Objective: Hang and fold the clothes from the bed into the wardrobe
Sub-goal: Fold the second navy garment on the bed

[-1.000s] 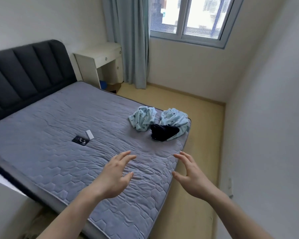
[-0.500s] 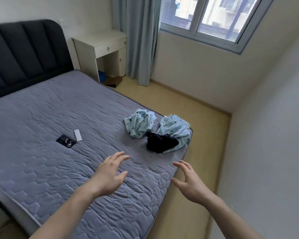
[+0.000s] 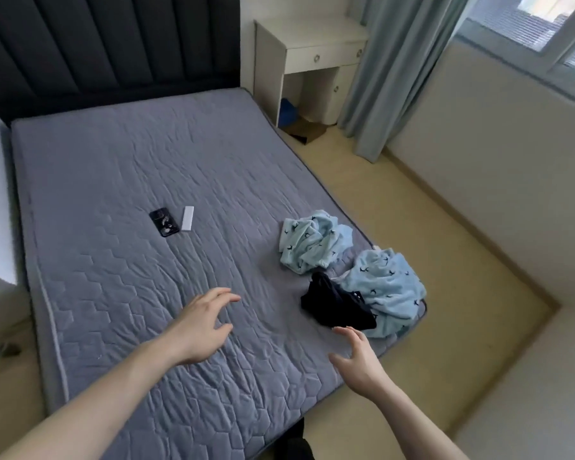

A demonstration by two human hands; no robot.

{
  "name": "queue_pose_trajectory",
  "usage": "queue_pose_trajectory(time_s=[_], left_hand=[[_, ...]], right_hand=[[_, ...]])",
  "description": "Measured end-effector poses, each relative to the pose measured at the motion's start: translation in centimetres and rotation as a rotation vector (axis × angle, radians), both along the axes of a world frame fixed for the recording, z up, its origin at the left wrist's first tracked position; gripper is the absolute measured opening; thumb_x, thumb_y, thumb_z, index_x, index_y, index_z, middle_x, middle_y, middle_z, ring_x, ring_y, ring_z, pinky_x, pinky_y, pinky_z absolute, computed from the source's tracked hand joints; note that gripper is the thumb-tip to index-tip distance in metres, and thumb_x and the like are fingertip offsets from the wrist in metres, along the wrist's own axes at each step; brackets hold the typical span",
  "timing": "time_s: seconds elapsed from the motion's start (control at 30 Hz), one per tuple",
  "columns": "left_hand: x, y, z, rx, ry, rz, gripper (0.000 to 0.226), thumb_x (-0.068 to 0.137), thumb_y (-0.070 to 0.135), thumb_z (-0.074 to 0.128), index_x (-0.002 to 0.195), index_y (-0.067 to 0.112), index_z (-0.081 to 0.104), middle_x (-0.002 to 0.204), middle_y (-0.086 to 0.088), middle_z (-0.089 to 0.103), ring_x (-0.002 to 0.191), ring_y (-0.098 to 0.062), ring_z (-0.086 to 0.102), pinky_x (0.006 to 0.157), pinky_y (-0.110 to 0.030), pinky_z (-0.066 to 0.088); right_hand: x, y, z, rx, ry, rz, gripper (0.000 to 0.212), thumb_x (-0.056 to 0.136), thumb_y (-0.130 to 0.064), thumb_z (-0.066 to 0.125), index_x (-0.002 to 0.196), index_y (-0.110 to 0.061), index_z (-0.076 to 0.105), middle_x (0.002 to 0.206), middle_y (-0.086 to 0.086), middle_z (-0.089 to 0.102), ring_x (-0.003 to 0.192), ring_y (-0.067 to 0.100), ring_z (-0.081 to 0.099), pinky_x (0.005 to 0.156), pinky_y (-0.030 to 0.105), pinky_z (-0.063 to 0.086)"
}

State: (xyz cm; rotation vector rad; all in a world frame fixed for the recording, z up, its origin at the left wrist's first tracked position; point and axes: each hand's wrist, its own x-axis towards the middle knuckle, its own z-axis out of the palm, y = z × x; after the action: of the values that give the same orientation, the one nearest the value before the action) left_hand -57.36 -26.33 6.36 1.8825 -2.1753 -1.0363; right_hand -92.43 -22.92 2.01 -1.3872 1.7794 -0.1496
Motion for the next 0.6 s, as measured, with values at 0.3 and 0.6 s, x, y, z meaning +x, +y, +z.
queue_pose_trajectory(time_s=[0.3,0.6], left_hand=[[-7.3,-6.6,-9.2,0.136,-0.042,0.142,0.049,0.101,0.030,0.055,0.147,0.038,0.041,0.158,0.020,0.027,0.146,-0.007,0.032,0.118,-0.025,0.026],[-10.8,-12.6,-26.4,0.192,-0.027,0.181,0.047,0.099,0.030,0.055,0.143,0.039,0.044,0.153,0.022,0.032,0.139,-0.008,0.041,0.116,-0.029,0.032]], right_hand=[[-9.0,-13.0,-12.4,0.165,0.060,0.059,0.065,0.094,-0.020,0.059,0.155,-0.031,0.038,0.167,-0.001,0.019,0.119,0.018,0.060,0.066,0.014,0.049],[-10.3,-21.5,-32.1,0.203,0.199,0.124,0.069,0.092,-0.020,0.062,0.156,-0.033,0.042,0.172,0.012,-0.001,0.153,0.036,0.023,0.117,0.048,0.038]])
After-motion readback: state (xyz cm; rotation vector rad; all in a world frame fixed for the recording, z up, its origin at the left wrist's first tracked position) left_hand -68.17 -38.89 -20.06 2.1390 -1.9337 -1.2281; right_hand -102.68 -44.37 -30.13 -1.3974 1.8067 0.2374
